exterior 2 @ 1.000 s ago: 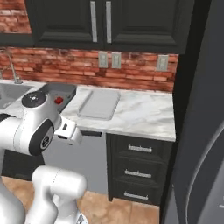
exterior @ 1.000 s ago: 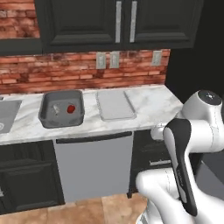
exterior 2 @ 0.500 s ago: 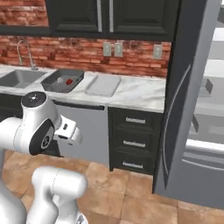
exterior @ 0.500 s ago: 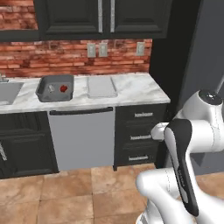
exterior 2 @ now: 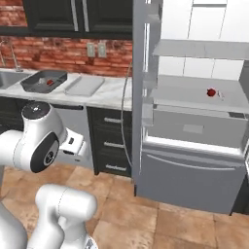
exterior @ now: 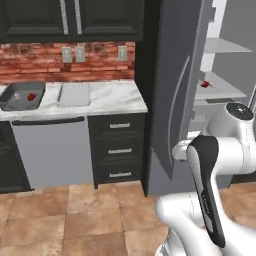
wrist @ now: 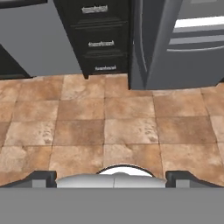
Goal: Place one bell pepper and one fish in each tupperware on the nearby counter, to pack two identical lunches.
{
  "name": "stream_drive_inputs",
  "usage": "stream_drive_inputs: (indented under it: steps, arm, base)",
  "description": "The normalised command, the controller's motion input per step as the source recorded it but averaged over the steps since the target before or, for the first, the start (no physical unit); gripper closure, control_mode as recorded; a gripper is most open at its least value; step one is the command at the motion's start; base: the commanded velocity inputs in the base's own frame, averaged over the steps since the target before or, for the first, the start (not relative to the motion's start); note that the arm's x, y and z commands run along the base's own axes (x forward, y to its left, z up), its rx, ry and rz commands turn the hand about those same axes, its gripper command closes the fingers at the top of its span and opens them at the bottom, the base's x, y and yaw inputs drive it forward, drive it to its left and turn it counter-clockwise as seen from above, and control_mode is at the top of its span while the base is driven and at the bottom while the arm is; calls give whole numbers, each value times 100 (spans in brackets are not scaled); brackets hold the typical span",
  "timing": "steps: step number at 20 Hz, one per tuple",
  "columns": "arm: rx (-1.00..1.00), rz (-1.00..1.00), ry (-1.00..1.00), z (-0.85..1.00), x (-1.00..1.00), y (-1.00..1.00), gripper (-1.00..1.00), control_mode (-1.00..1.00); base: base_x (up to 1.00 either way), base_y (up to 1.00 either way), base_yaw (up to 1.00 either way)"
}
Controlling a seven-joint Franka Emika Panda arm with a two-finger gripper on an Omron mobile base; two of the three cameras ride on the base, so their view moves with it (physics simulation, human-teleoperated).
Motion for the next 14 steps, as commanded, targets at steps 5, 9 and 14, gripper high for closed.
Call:
stream_drive_inputs:
  steps: [5,9,14]
  arm:
    - [0,0,0,0,0,0,-100,100]
    - [0,0,0,0,0,0,-100,100]
    - [0,0,0,0,0,0,-100,100]
  base:
    - [-1,-100,0]
    - [0,-100,0]
    - [17,-90,0]
